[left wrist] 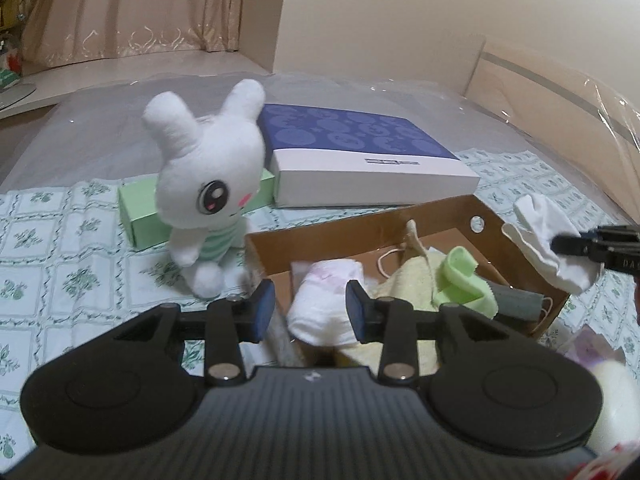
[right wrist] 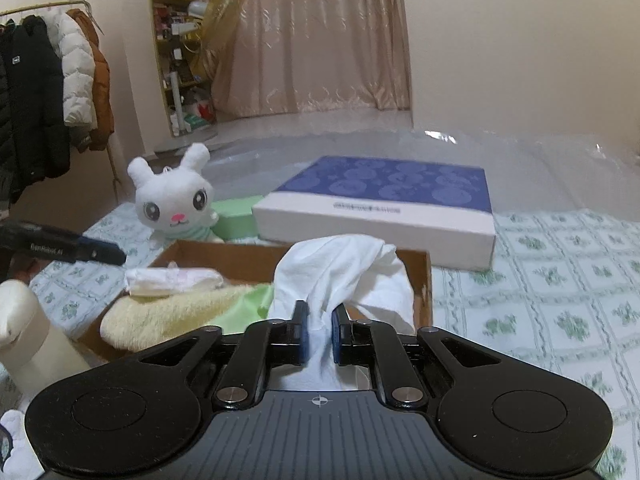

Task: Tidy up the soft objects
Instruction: 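Lower the white towel into the box and open the left gripper while the right drops the white cloth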

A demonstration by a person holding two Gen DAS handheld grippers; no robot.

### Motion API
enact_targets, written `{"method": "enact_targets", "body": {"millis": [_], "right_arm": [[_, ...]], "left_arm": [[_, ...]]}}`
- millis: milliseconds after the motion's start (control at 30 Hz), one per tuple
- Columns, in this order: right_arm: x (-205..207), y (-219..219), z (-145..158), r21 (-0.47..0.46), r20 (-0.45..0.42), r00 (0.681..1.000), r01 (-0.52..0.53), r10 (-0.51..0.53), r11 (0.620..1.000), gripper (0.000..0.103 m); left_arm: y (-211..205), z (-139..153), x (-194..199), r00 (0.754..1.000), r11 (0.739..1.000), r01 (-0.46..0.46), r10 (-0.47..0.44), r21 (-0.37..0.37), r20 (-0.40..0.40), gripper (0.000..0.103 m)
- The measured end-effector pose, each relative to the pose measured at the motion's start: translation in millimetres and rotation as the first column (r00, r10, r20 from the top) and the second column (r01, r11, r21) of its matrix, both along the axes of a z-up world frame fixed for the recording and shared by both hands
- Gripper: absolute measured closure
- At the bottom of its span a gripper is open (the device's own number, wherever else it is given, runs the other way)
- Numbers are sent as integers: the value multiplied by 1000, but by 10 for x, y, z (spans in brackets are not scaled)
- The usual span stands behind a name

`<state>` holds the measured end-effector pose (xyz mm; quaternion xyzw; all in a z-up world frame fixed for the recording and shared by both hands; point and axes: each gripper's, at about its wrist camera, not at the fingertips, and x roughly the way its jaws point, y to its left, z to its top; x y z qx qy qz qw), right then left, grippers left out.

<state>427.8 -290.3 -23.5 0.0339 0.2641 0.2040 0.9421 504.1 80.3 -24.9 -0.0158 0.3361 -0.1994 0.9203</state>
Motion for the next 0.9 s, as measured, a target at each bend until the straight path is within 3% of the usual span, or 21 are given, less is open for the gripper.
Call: {"method": "enact_targets", "body": {"millis": [33,67,100,133,167,333,467,633,900], "right_arm": [[25,27,6,-12,9,1000,-18,19,1000,92],[68,58,-5,-32,1,1000,-26,26,999,83],[113,89,-18,-58,-21,1000,-19,18,998,72],[135,102,-39,-67,-28,1000,-10,8,998,50],[133,100,-57,-66,-18,1000,-9,7,998,47],[87,21,-135,-75,-51,999,3,-7,997,47],[62,-43,-193,-91,-88,996,10,-18,996,66],[17,-133,-184,-69,-81,996,33,-39,997,69],[-9,-314,-169,-60,-90,992,84,-89,995,69]], "left_arm": [[16,-11,-8,1000,1000,-5,5,0,-1,69],[29,-23,-13,1000,1000,-6,6,2,-3,70],[34,-36,-19,1000,1000,-4,4,5,-6,70],[32,-45,-26,1000,1000,-3,3,7,-6,70],[34,-53,-37,1000,1000,-1,1,8,-5,70],[55,-92,-112,1000,1000,20,-20,3,7,77],[40,-145,-129,999,999,34,-34,26,1,89],[-37,-227,-116,998,998,60,-60,26,-1,100],[-250,-406,-16,995,994,96,-94,47,-40,100]]}}
